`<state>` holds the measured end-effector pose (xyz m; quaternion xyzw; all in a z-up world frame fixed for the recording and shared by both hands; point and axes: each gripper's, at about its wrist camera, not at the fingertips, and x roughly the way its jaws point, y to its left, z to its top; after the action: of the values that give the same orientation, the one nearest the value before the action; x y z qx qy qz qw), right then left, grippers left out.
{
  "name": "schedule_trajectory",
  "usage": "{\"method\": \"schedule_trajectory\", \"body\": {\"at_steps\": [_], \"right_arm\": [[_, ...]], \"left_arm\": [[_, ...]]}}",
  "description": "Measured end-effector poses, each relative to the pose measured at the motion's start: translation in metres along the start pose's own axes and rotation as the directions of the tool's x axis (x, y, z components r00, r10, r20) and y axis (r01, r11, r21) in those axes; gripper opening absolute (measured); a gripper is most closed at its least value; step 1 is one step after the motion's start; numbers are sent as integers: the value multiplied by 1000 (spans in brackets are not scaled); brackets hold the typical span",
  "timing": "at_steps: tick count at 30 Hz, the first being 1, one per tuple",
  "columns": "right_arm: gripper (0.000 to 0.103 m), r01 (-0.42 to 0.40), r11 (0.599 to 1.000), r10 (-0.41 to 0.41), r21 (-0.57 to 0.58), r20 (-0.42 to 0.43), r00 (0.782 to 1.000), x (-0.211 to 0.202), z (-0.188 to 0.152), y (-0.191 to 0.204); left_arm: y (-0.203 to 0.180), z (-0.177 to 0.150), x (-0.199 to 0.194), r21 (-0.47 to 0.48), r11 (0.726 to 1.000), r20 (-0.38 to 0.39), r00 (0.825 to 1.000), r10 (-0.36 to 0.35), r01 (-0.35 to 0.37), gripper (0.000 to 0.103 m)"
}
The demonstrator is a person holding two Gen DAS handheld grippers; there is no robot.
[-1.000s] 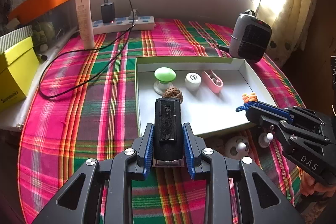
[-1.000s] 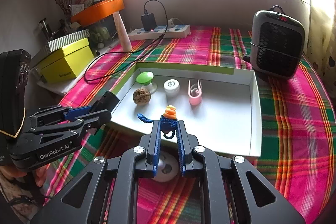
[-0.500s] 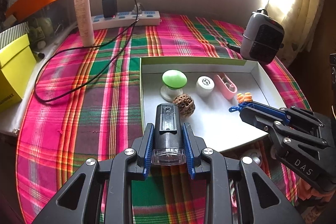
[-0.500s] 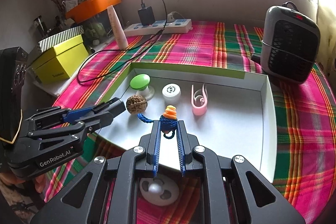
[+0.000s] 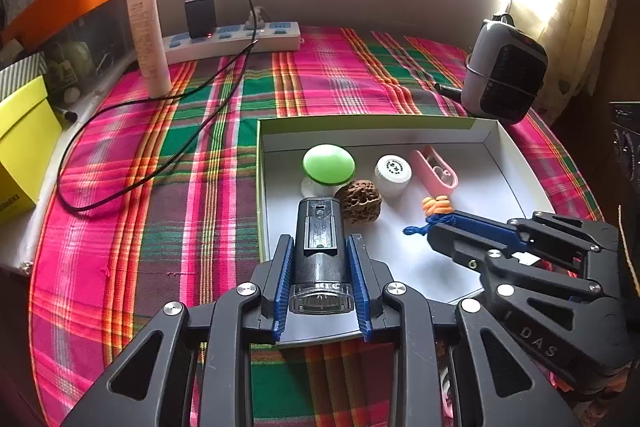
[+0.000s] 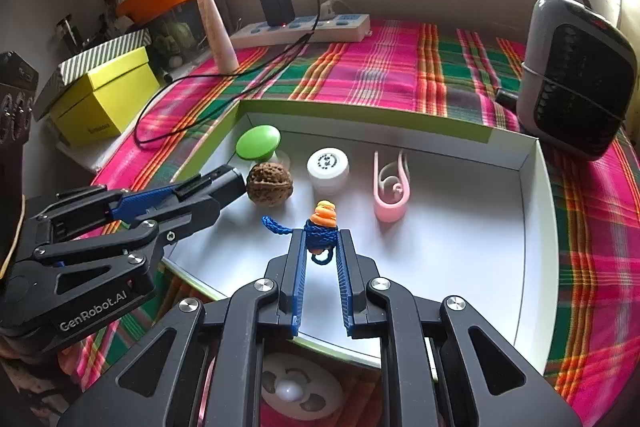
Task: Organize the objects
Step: 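Carry the black device and toy figure over the tray with both grippers, then lower both items into the tray and open both grippers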
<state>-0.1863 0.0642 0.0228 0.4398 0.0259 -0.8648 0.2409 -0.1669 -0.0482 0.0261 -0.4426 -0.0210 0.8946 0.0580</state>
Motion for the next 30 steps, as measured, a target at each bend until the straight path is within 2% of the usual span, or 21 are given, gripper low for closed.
{"method": "schedule_trajectory", "body": {"at_steps": [7,17,30], "right_arm": [[16,15,1000,-15,-5,-8,1000,7,3,-1],[16,19,1000,-19,4,-6,1000,12,3,-4],[16,26,1000,-26,-7,-7,1000,12,2,-1]], "left_arm": [[-3,-2,8,-5,1000,-21,1000,-11,11,25],[-2,1,11,0,1000,-9,1000,9,-9,25],[-3,-1,12,3,1000,-11,1000,1,-1,26]]}}
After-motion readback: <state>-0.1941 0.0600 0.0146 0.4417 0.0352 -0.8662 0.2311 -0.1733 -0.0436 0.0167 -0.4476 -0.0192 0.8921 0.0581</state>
